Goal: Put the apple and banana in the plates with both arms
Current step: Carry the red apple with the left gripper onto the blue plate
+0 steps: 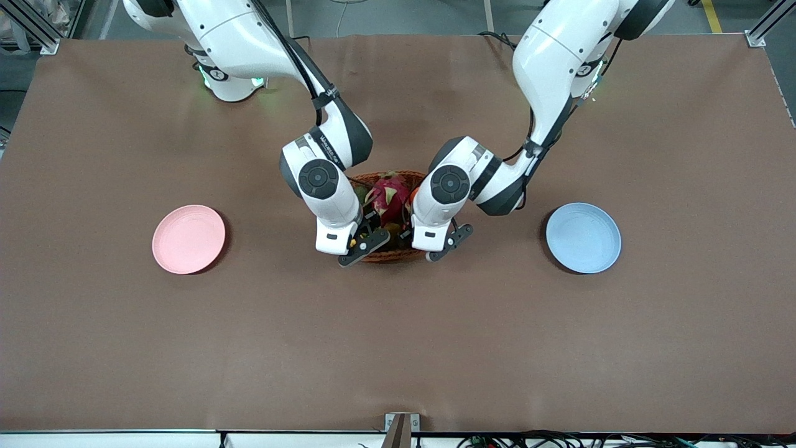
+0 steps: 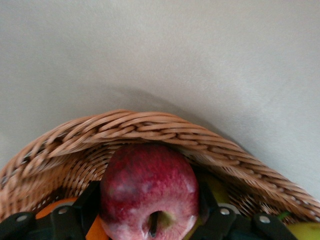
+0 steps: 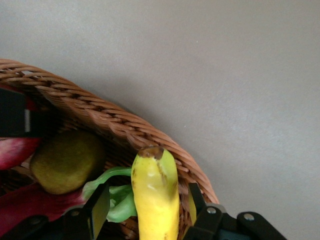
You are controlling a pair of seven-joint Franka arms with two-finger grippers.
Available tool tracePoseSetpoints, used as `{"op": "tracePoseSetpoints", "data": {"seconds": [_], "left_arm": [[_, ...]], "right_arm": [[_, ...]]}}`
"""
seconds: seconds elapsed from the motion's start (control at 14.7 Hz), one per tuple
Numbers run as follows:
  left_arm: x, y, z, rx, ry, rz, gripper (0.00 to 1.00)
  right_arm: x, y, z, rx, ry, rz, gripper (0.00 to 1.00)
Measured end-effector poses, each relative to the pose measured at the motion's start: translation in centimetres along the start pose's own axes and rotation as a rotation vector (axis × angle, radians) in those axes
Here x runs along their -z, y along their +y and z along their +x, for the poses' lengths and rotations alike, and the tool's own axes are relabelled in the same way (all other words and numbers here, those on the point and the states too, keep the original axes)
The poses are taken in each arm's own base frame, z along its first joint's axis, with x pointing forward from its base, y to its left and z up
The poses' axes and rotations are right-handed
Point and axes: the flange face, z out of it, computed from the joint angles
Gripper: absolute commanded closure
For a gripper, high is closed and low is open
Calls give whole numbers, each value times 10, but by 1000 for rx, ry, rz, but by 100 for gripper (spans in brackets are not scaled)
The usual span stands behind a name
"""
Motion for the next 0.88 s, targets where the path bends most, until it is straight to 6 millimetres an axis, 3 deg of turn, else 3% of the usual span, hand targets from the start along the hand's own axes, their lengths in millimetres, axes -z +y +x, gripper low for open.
{"op": "tracePoseSetpoints", "data": {"seconds": [0.2, 0.34, 0.48, 0.68, 0.88], "left_arm": [[69, -7, 13, 15, 10, 18, 75], [126, -19, 38, 20, 29, -2, 75], [167, -43, 71, 8, 41, 2, 75], [193, -107, 138, -107, 52, 28, 75], [196, -179, 208, -203, 35, 57, 75]], "right_arm": [[1, 1, 2, 13, 15, -15, 28], [-1, 1, 2, 16, 16, -20, 28], [-3, 1, 2, 16, 15, -21, 28], [-4, 1, 2, 18, 12, -23, 32], [-7, 2, 1, 42, 7, -48, 35]]}}
